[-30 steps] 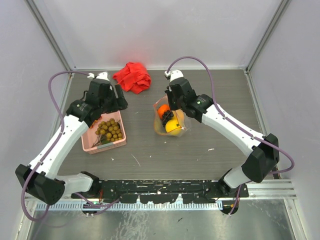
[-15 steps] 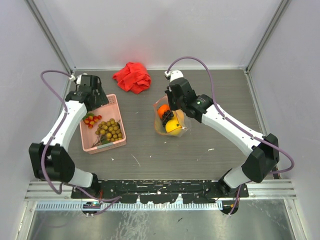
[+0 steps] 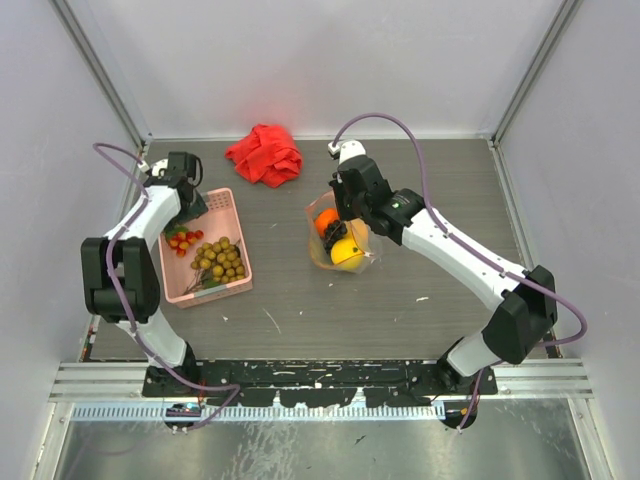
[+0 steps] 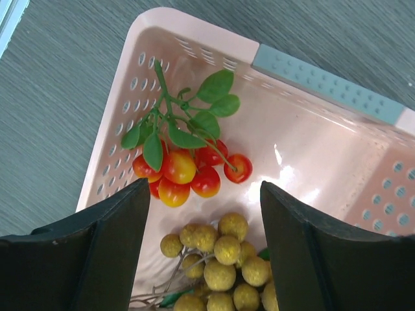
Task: Place the food in the zip-top bag and seal the zipper
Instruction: Pick up the fake fruit from the bin.
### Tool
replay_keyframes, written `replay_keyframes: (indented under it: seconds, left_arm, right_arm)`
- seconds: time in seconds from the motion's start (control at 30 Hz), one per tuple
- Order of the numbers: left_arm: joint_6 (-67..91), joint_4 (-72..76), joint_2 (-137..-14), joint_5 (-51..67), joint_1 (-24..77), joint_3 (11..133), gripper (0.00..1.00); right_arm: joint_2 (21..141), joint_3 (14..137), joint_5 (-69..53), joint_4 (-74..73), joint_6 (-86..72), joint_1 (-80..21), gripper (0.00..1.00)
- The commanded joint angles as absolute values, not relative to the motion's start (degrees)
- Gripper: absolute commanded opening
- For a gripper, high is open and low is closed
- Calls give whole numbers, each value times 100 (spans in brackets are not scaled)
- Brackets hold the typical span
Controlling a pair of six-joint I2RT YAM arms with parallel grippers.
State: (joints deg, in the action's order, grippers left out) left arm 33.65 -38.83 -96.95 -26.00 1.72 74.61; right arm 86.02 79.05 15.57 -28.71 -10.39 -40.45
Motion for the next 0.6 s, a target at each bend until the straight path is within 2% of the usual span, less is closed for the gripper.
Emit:
replay_keyframes:
  seconds: [0.0,0.37,0.57]
  left_arm:
    - [3476,-3542,-9974,-2895,29,7786,69]
    - [3415,-3566,-10777,-2809,-240,8080,69]
    - [3345,-3603,-11073,-2624,-255,8125,64]
  right_arm:
    - [8613,7950,1659,-2547,-951,-4076,0]
    - [8716,7994,1629,-2545,-940,-4075,0]
    - [8795,8017,1618,-2545,-929,-4071,0]
